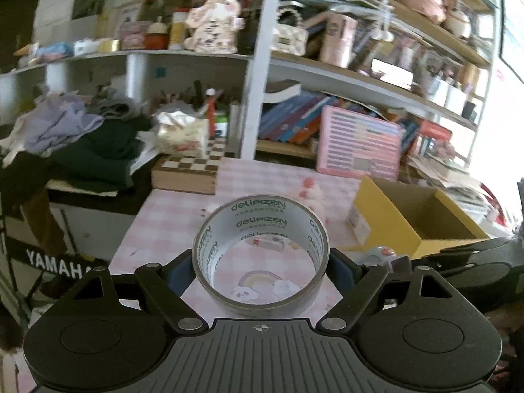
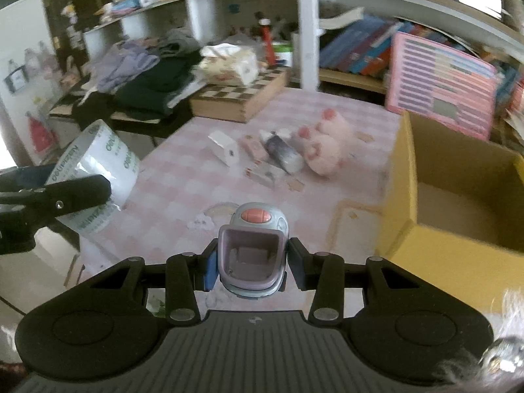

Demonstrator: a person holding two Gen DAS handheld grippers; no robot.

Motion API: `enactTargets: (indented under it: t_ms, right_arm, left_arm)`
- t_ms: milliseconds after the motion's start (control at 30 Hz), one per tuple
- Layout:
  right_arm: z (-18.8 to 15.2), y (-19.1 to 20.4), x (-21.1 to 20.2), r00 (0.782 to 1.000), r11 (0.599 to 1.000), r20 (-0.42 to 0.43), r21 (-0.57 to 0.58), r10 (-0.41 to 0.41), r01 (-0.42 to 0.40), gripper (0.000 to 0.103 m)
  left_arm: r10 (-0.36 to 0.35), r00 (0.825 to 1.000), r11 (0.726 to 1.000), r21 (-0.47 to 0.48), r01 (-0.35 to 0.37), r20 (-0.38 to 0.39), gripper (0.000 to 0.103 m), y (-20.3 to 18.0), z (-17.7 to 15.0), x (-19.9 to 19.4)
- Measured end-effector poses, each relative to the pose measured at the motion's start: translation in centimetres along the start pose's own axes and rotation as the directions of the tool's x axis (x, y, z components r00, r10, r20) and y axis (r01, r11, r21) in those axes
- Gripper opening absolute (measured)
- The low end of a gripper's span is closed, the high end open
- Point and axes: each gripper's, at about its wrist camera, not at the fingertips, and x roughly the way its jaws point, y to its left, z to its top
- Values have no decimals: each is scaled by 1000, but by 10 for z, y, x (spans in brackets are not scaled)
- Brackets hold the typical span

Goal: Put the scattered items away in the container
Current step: 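Carry the tape roll and toy car over the yellow box with both tools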

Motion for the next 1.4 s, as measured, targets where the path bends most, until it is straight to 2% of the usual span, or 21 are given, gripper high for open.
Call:
enactTargets:
  t_ms: [300,800,1400]
  right_arm:
    - [-33,-2,-26,996,992,-8,86,-87,88,41]
    - [-75,-18,-66,976,953,-13,211,-218,216,41]
    - [-89,-56,-86,952,904,-30,305,-305,299,41]
  left_arm:
    - [-111,993,993,35,112,-39,85,-14,-16,-3]
    - [-272,959,950,140,281,-81,85,-55,-25,1]
    - [-370,921,894,224,388,-119,85,-100,-22,18]
